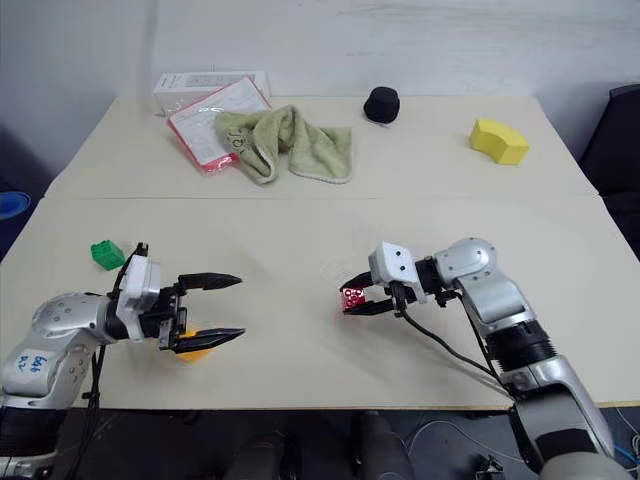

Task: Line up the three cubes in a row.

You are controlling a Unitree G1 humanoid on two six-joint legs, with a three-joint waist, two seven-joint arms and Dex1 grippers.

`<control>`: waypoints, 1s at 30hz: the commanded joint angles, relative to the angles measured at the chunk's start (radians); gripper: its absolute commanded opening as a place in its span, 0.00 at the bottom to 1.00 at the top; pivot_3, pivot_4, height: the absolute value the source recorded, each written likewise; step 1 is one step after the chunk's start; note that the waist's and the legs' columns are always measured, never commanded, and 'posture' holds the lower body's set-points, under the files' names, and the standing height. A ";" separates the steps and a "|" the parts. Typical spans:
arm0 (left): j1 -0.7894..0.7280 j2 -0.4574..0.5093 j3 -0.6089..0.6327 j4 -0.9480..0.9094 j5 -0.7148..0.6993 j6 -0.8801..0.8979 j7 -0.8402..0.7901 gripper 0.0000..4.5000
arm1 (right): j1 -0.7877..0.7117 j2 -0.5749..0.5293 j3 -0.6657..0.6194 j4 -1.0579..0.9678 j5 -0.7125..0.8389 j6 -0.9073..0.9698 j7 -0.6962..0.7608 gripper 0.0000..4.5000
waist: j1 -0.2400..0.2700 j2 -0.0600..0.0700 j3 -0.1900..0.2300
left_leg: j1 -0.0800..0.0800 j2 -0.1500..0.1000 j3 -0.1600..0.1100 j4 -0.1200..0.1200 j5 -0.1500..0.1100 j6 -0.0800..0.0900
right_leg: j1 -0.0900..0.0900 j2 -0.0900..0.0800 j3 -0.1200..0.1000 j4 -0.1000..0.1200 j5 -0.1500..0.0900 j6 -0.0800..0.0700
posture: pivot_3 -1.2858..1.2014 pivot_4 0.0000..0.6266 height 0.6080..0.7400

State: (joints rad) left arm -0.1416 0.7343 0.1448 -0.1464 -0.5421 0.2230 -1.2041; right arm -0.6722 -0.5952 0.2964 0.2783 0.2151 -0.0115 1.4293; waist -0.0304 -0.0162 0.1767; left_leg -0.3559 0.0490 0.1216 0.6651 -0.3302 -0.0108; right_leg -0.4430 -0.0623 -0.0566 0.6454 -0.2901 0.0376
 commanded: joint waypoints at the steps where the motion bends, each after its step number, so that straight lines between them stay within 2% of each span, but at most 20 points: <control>1: 0.000 0.011 0.016 -0.009 0.004 -0.021 -0.002 1.00 | -0.044 0.018 0.001 0.113 -0.045 -0.103 0.018 0.33 | 0.000 0.000 0.000 | 0.000 0.000 0.000 0.000 0.000 0.000 | 0.000 0.000 0.000 0.000 0.000 0.000 | 0.52 0.24 1.00; 4: 0.010 0.008 0.012 -0.019 0.008 -0.022 0.006 1.00 | -0.054 0.034 0.001 0.170 -0.065 -0.119 0.011 0.33 | 0.001 0.000 0.000 | 0.000 0.000 0.000 0.000 0.000 0.000 | 0.000 0.000 0.000 0.000 0.000 0.000 | 0.52 0.24 1.00; 6: 0.022 0.012 0.007 -0.031 0.003 -0.003 0.007 1.00 | -0.054 0.042 -0.004 0.182 -0.072 -0.123 -0.002 0.50 | 0.000 0.000 0.000 | 0.000 0.000 0.000 0.000 0.000 0.000 | 0.000 0.000 0.000 0.000 0.000 0.000 | 0.52 0.24 1.00; 10: 0.055 0.020 0.002 -0.053 -0.006 0.023 0.002 1.00 | -0.037 0.042 -0.020 0.178 -0.062 -0.108 0.003 0.77 | -0.004 0.000 0.000 | 0.000 0.001 0.000 0.000 0.000 0.000 | 0.000 0.000 0.001 0.001 0.000 0.000 | 0.52 0.24 1.00; 12: 0.058 0.018 0.014 -0.043 -0.019 0.031 0.000 1.00 | -0.032 0.043 -0.039 0.174 -0.049 -0.122 -0.007 0.95 | -0.002 0.000 0.000 | 0.000 0.001 0.000 0.000 0.000 0.000 | 0.000 0.000 0.000 0.001 0.000 0.000 | 0.52 0.24 1.00; 13: 0.054 0.008 0.029 -0.033 -0.029 0.034 0.015 1.00 | -0.027 0.036 -0.047 0.165 -0.051 -0.141 -0.013 1.00 | -0.001 0.000 0.000 | 0.000 0.001 0.000 0.000 0.000 0.000 | 0.000 0.000 0.000 0.001 0.000 0.000 | 0.52 0.24 1.00; 19: 0.121 0.030 0.145 0.011 -0.010 0.011 0.065 1.00 | 0.103 0.004 -0.201 -0.091 0.057 -0.148 -0.109 1.00 | 0.000 0.000 0.000 | 0.000 0.001 0.000 0.000 0.000 0.000 | 0.000 0.000 0.000 0.000 0.000 0.000 | 0.52 0.24 1.00; 23: 0.216 0.044 0.302 0.089 -0.002 -0.027 0.097 1.00 | 0.304 -0.031 -0.315 -0.309 0.188 -0.085 -0.142 1.00 | 0.002 0.000 0.000 | 0.000 0.001 -0.001 -0.001 -0.001 0.000 | 0.000 -0.001 0.000 0.000 0.000 0.000 | 0.52 0.24 1.00; 26: 0.337 -0.017 0.514 0.161 -0.025 -0.063 0.208 1.00 | 0.569 0.027 -0.439 -0.497 0.296 -0.095 -0.248 1.00 | 0.002 0.000 0.000 | 0.000 0.002 -0.001 -0.003 -0.004 0.004 | 0.000 0.000 -0.001 -0.002 -0.001 -0.001 | 0.52 0.24 1.00; 30: 0.405 -0.093 0.650 0.225 -0.018 -0.101 0.341 1.00 | 0.708 0.106 -0.491 -0.579 0.278 -0.151 -0.374 1.00 | -0.004 -0.001 0.000 | 0.002 0.001 0.000 -0.003 -0.005 0.005 | 0.001 -0.001 0.000 -0.002 0.000 -0.001 | 0.52 0.24 1.00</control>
State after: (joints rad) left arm 0.2500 0.6501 0.7356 0.0707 -0.5486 0.1485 -0.9135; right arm 0.0383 -0.4973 -0.1551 -0.2377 0.4822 -0.1226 1.1037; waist -0.0343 -0.0174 0.1769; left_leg -0.3531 0.0501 0.1215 0.6625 -0.3351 -0.0044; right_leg -0.4406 -0.0637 -0.0567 0.6432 -0.2886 0.0367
